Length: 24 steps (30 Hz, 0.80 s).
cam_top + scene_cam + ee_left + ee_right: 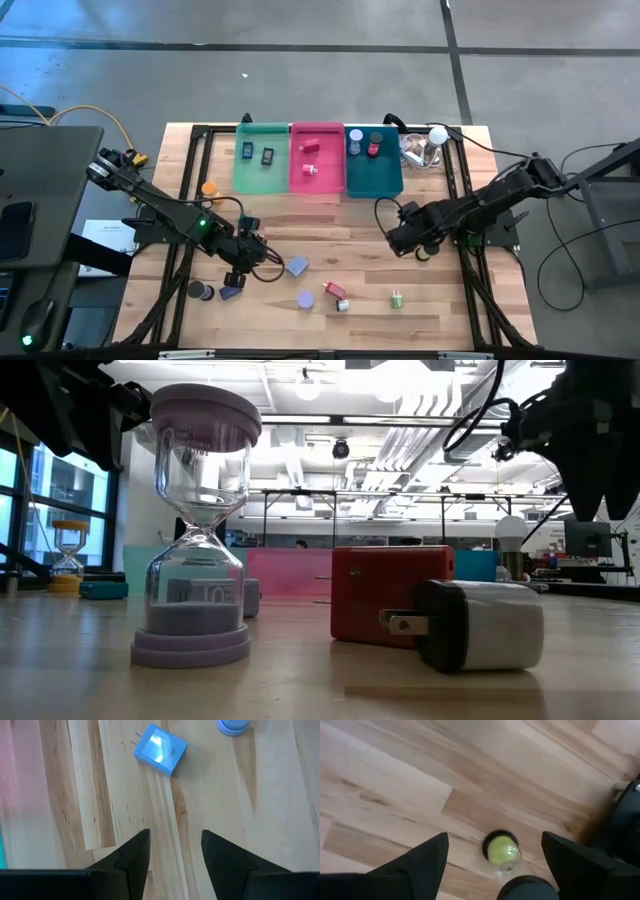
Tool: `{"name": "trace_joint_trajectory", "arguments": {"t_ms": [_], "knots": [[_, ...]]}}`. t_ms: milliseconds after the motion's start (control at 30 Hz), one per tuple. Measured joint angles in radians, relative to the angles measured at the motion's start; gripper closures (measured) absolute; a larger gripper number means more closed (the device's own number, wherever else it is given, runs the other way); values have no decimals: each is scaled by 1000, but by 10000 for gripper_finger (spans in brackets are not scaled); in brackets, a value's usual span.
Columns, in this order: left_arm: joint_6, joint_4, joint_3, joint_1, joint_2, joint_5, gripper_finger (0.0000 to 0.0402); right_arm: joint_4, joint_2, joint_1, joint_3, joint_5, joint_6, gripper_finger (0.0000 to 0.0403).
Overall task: Pick & Place Office items
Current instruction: Put the yellow hourglass into the dark blue bin
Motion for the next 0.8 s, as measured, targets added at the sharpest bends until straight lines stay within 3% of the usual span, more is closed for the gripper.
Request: {"name": "trace_joint_trajectory", "arguments": {"t_ms": [200, 800], "knots": [[-6, 0, 0, 0, 0, 0, 232, -107, 0, 40, 0, -4, 62, 94], [-8, 7, -1, 0, 0, 0, 232, -85, 0, 127, 0, -92, 159, 94]]}}
